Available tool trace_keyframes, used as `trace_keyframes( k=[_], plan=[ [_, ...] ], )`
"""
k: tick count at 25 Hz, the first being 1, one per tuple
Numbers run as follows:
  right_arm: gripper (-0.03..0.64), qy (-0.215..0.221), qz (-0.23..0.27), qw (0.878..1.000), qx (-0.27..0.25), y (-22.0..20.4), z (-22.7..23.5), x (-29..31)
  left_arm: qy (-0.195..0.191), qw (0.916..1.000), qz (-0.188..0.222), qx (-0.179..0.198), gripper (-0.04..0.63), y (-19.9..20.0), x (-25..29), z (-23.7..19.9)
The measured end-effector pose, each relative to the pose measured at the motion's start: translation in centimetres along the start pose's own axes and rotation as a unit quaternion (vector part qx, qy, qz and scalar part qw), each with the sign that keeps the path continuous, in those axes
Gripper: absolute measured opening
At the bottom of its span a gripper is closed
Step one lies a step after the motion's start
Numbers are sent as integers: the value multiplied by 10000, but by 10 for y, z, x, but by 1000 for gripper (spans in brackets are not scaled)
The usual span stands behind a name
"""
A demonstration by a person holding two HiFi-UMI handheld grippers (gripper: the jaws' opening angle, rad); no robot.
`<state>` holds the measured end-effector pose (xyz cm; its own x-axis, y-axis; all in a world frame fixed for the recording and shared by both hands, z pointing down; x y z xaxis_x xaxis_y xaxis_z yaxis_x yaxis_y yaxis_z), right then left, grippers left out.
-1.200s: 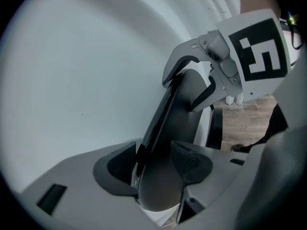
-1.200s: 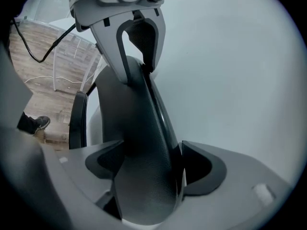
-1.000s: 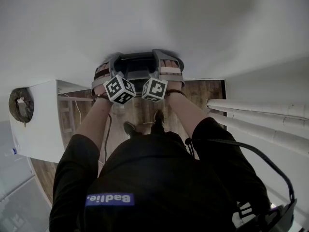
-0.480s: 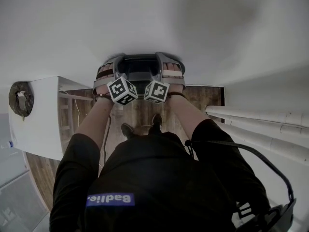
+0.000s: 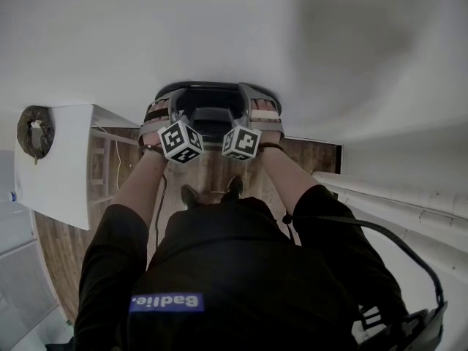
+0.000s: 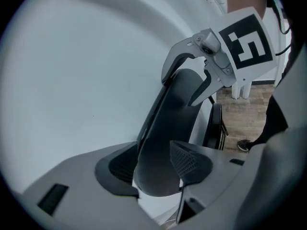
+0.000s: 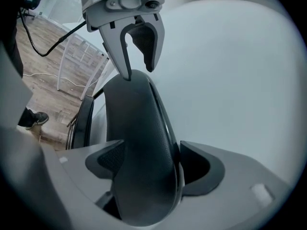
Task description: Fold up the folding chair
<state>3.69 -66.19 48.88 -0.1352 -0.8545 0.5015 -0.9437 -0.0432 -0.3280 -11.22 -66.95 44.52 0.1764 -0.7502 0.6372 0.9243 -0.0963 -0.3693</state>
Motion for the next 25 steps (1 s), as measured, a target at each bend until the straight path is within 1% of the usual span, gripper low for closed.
trace_keyframes(
  k=[2, 3, 6, 8, 10, 12, 14, 17, 19, 20, 21, 22, 25],
  plan=[
    [342, 27, 125, 9999, 2, -1, 1, 0, 22, 9999, -28, -157, 213, -1, -5, 0],
    [342, 51, 182, 9998, 32, -1, 2, -1, 15, 9996, -22, -294, 213, -2, -9, 0],
    [342, 152, 248, 9993, 225, -5, 6, -8, -75, 9953, 130, -961, 213, -2, -26, 1],
    [342, 254, 214, 9982, 496, -10, 8, -18, -173, 9887, 290, -1459, 213, -2, -42, 3],
    [342, 376, 157, 9948, 934, -14, 10, -32, -264, 9811, 444, -1867, 213, -5, -59, 5],
    [341, 544, 154, 9878, 1451, -14, 9, -47, -342, 9725, 606, -2224, 213, -12, -78, 8],
    [341, 743, 236, 9778, 1946, -10, 3, -66, -460, 9623, 782, -2565, 213, -23, -98, 15],
    [317, 999, 444, 9579, 2655, 3, -15, -105, -723, 9447, 1078, -3012, 212, -47, -134, 37],
    [285, 1132, 573, 9405, 3153, 16, -34, -136, -919, 9336, 1288, -3215, 212, -67, -159, 57],
    [268, 1181, 627, 9304, 3412, 23, -45, -151, -1017, 9295, 1391, -3260, 205, -77, -172, 68],
    [245, 1226, 679, 9186, 3696, 29, -57, -167, -1118, 9261, 1490, -3282, 194, -88, -185, 79],
    [217, 1273, 732, 9041, 4014, 35, -71, -183, -1230, 9225, 1583, -3299, 176, -100, -198, 90],
    [151, 1325, 751, 8553, 4952, 52, -115, -230, -1594, 9097, 1842, -3363, 135, -133, -240, 121]
  ],
)
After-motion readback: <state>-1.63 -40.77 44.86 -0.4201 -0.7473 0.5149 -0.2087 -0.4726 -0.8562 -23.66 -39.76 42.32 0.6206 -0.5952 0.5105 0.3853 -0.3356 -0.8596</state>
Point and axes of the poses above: the fingertips, and each gripper's own axes: x forward along the fingers, z to its right, y out of its top, the point moved 10 cm from there along -x, backward along the fingers, and after that the axes turned 3 degrees about -z, right-handed, at the moved point
